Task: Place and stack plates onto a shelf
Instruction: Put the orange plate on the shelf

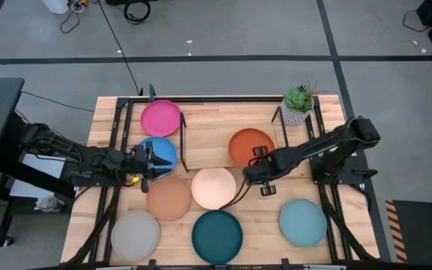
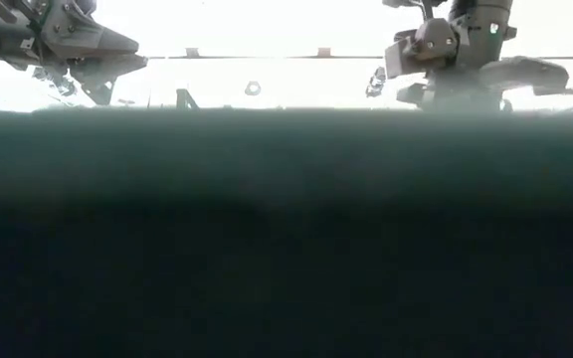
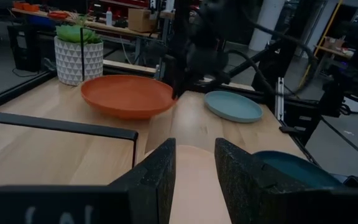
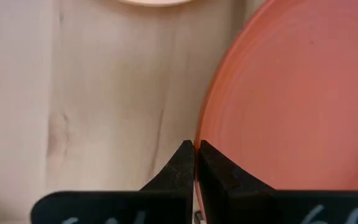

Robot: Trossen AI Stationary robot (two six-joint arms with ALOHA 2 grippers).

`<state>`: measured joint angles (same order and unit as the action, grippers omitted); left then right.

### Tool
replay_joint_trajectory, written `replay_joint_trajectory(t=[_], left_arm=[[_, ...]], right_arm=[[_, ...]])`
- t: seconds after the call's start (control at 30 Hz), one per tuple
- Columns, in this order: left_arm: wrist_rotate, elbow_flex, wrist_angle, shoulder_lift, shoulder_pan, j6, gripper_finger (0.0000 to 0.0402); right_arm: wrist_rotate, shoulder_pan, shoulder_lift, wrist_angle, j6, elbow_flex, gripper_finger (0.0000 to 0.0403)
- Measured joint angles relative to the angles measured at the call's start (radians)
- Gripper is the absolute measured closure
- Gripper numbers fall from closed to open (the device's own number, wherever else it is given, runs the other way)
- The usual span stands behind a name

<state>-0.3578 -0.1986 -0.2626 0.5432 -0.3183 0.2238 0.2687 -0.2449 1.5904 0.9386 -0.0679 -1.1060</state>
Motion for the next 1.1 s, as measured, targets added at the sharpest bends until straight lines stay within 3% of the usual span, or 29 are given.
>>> replay_joint_trajectory(t=[0.17,0.5,1.1], left_arm=[[0.0,0.0,-0.001,0.0,0.0,0.0,0.0283],[0.0,0.0,-0.001,0.0,0.0,0.0,0.0283],[0.0,0.0,0.006,0.0,0.0,0.027,0.0283]], right_arm=[[-0.021,0.053,-0.065,-0.084,0.038,0.081,0.0389],[-0.062,0.147,-0.041,-0.13,0.12,0.111,0.0389],[-0.041,0.126,-0.047,-0.106,0.112,0.111,0.0376]])
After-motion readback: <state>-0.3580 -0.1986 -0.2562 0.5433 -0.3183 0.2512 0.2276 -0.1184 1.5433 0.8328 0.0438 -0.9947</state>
